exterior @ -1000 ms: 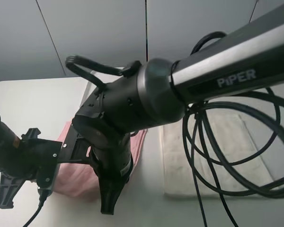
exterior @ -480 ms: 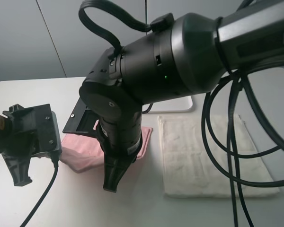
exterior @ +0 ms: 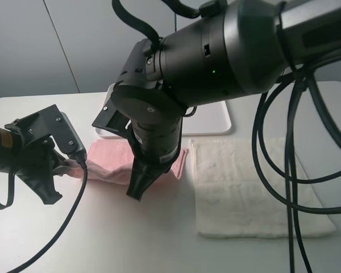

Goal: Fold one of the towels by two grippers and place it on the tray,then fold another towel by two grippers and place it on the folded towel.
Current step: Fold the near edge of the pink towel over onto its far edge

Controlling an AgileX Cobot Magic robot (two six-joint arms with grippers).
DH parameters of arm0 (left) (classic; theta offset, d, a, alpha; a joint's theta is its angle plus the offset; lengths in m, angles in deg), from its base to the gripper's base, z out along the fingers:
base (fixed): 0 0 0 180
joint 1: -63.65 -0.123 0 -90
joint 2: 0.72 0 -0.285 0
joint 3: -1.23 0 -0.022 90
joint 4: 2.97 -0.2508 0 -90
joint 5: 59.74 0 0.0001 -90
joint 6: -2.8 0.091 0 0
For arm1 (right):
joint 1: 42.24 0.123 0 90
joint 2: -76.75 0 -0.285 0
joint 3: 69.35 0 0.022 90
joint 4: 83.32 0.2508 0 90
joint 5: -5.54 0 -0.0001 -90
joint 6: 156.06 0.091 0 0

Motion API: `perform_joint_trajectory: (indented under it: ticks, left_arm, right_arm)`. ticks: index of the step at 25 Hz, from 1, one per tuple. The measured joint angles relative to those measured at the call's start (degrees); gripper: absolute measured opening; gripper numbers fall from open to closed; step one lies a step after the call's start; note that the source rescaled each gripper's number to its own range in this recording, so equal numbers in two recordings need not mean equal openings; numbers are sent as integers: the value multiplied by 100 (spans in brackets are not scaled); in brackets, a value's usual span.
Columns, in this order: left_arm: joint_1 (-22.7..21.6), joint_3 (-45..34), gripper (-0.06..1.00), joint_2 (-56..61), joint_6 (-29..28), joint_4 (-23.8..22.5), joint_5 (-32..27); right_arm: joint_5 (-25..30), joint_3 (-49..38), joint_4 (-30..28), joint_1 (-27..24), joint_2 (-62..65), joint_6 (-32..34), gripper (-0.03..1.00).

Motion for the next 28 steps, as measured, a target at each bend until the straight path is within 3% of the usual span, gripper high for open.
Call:
perform_joint_trajectory:
  ticks: [7,16,22,25,28]
  left_arm:
    - [-26,0,2,-407,-428,0,786]
    - [-662,0,5,-638,-964,42,1609]
    - [-687,0,27,-877,-994,42,1982]
    - [-687,0,44,-1069,-994,42,2249]
    - [-687,0,64,-1168,-998,108,2541]
  right_arm:
    - [-252,-40,-9,-442,0,212,1]
    - [-1070,-290,32,-765,0,490,1]
    - [-1214,-295,-4,-964,-262,709,1]
    - [-1377,-295,-50,-1011,-410,934,2]
    - [-1536,-295,-370,-1046,-492,1347,15]
